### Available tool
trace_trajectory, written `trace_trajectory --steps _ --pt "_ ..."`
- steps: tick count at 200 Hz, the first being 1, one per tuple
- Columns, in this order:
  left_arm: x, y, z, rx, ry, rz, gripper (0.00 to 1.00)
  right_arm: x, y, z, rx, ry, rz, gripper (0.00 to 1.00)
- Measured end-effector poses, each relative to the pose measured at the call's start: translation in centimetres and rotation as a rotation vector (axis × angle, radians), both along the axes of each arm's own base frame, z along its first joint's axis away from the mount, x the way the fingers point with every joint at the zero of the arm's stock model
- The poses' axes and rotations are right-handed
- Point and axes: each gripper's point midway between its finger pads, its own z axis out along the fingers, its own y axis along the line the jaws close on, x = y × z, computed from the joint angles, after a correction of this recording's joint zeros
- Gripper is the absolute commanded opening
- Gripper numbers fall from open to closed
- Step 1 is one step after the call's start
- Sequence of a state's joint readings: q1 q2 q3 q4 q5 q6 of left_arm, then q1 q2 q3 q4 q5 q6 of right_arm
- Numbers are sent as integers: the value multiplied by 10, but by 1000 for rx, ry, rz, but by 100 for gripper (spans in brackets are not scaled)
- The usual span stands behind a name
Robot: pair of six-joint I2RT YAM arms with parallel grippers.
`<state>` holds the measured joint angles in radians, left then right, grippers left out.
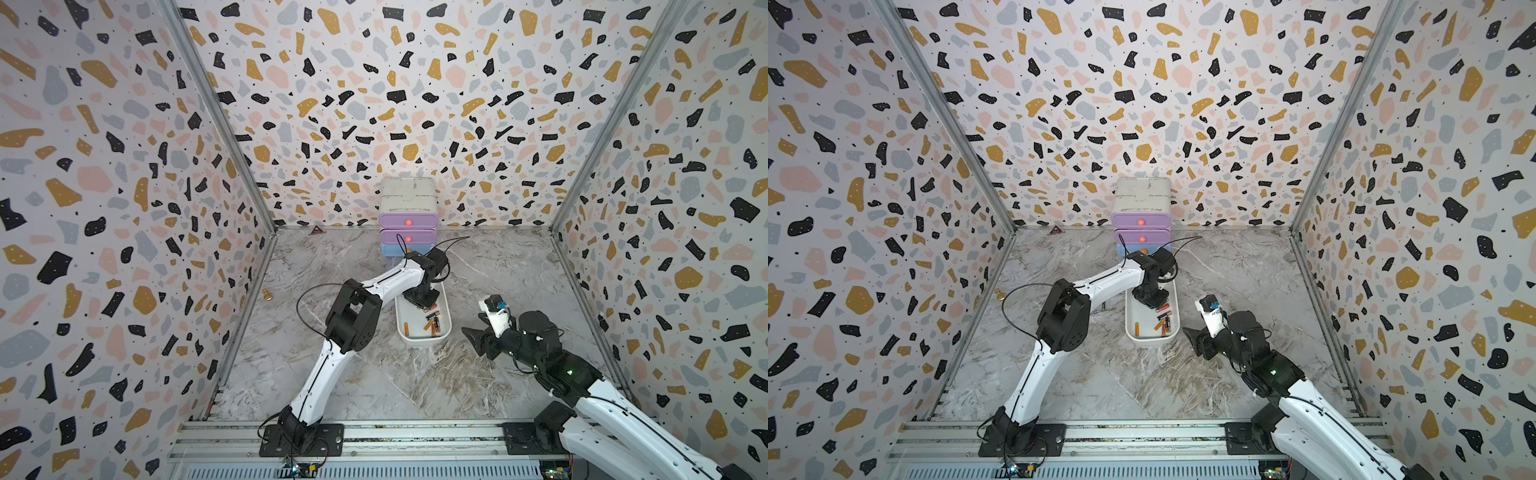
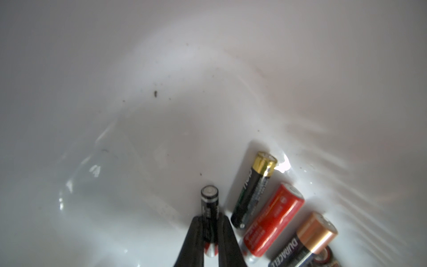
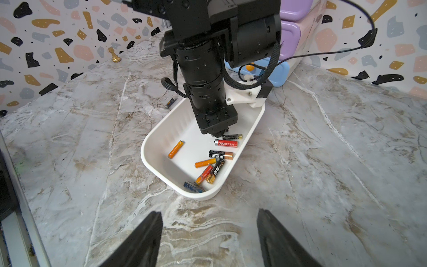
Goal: Take the batteries out of the storage box
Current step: Pick up the battery from the storage box, then place the battery at the center of the board.
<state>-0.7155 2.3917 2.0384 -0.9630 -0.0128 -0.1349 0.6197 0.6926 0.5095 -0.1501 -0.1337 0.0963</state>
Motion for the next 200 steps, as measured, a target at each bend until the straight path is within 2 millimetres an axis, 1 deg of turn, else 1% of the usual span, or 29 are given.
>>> trace_trajectory --steps 4,37,51,62,80,106,118,130,143,151,158,170,173,181,185,188,190,193,200 --pt "0 0 0 0 0 1 0 0 0 0 0 0 0 70" --pt "0 0 4 -6 -5 8 0 1 -1 0 -3 -2 -9 71" --pt "1 -1 9 -12 -12 10 0 1 -1 0 -4 -2 -11 71" --pt "1 0 18 -18 -22 13 0 2 -1 -1 -5 -1 -11 71" --pt "2 0 39 -42 -52 19 0 2 -2 -1 -6 -2 -13 71" --pt "3 3 84 -80 -120 36 0 2 -2 -1 -8 0 -14 71" --pt "3 9 104 -96 -153 59 0 3 -1 -3 -12 5 -14 70" --pt "0 20 121 -110 -174 91 0 4 -1 -7 -22 18 -15 70" --pt "-6 40 135 -127 -184 144 0 7 -1 -16 -52 52 -24 69" --pt "-9 57 141 -138 -187 189 0 10 1 -19 -78 82 -29 68" --pt "-11 76 145 -151 -189 241 0 15 3 -20 -102 112 -31 68" --pt "-11 115 149 -172 -198 350 0 23 10 -21 -143 155 -34 67" --pt "-10 129 149 -178 -202 390 0 26 12 -21 -152 163 -34 67" --pt "-10 156 147 -185 -208 468 0 30 18 -19 -170 177 -31 67" --pt "-10 168 145 -184 -207 502 0 32 22 -18 -179 181 -28 67" --pt "-9 181 143 -182 -206 539 0 32 25 -17 -185 183 -23 67" --pt "-9 186 142 -181 -205 552 0 33 26 -17 -188 185 -21 67" --pt "-9 198 139 -173 -203 588 0 32 30 -17 -194 187 -11 68" --pt "-8 217 132 -159 -192 642 0 31 37 -17 -205 188 3 68"
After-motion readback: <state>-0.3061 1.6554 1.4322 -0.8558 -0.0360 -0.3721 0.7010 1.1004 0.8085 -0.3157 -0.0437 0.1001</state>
